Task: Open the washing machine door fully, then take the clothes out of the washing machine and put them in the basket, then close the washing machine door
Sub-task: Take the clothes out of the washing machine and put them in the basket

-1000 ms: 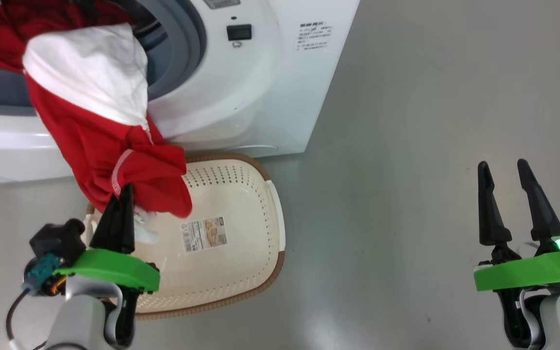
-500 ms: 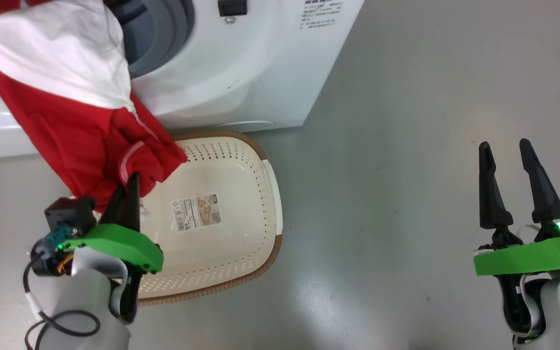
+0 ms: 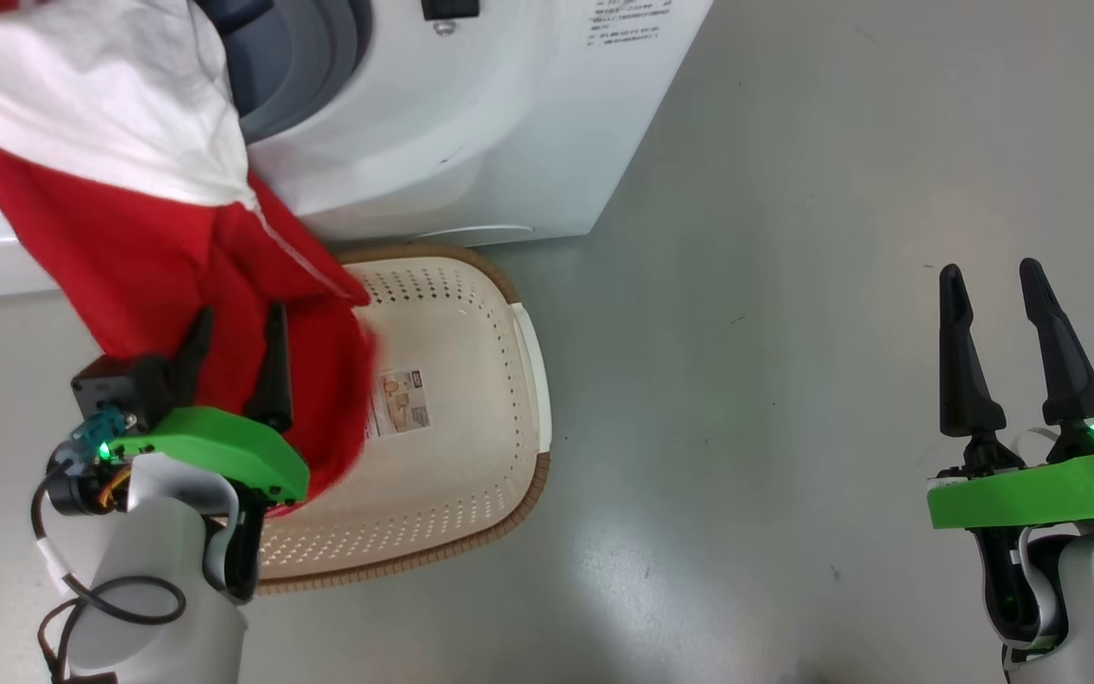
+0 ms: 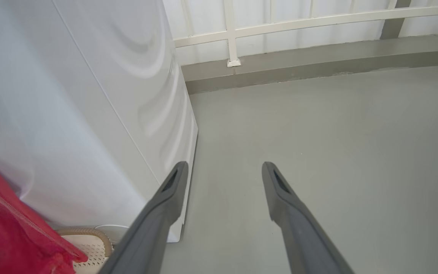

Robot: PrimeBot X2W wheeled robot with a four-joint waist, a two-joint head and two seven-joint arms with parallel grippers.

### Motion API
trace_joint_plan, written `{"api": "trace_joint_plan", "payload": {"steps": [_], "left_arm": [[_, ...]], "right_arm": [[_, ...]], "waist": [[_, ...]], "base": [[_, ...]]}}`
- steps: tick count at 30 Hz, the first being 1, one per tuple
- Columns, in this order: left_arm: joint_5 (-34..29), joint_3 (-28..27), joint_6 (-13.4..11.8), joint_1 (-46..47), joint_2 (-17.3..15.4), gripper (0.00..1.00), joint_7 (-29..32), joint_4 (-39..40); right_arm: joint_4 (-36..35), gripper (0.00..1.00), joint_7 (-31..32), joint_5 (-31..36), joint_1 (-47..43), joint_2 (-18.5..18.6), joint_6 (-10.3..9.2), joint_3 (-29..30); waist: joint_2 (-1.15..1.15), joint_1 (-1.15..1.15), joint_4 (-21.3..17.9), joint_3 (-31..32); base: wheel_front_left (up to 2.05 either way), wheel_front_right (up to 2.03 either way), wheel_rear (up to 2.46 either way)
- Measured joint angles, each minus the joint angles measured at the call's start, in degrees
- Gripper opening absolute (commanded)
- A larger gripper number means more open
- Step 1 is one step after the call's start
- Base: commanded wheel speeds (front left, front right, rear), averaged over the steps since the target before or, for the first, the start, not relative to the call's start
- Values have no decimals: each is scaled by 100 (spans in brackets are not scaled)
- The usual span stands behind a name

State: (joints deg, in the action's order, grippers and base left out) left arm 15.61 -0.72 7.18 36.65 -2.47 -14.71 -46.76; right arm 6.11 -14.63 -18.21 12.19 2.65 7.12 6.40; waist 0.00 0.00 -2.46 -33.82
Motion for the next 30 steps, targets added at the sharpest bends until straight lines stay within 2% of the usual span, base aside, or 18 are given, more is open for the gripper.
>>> {"api": "trace_joint_plan", "payload": {"steps": [17,30], "left_arm": [[-1,-38,0,-288,10,100,0,625],[-91,-55,0,-833,32,100,-1,1511]], "right_arm": [[36,100,0,12,-13,0,0,5],[140,100,0,19,-222,57,0,15]], "waist": [[0,0,147,326],[0,0,251,748]], "base": [[0,0,0],[0,0,0]]}}
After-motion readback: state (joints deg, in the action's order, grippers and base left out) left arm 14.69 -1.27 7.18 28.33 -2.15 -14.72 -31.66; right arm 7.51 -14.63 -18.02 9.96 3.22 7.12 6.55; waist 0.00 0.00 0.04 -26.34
